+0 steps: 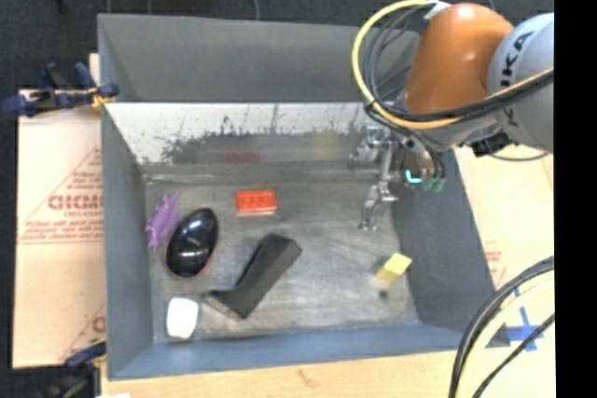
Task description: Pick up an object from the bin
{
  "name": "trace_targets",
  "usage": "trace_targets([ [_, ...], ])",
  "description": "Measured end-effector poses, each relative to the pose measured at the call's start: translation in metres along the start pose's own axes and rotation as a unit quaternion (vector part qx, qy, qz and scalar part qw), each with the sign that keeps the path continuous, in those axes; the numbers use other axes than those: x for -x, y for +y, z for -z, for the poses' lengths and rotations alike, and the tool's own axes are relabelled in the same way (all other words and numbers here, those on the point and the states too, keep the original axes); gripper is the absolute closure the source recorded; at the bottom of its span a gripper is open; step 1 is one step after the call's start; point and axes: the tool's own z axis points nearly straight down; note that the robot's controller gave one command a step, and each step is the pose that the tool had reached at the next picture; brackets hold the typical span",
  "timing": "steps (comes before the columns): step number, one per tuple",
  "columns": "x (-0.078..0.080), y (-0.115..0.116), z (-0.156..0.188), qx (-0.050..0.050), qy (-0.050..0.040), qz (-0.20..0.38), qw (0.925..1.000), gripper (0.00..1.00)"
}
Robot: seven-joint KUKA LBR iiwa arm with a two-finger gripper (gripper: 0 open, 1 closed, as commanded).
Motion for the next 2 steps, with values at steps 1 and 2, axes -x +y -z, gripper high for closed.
trace_targets([
  [1,0.002,0.0,0.005,0.0,-0.004,0.001,1.0,0.0],
  [2,-0.066,-0.045,-0.072,0.0,-0.0047,0.045,0.999,0.0],
])
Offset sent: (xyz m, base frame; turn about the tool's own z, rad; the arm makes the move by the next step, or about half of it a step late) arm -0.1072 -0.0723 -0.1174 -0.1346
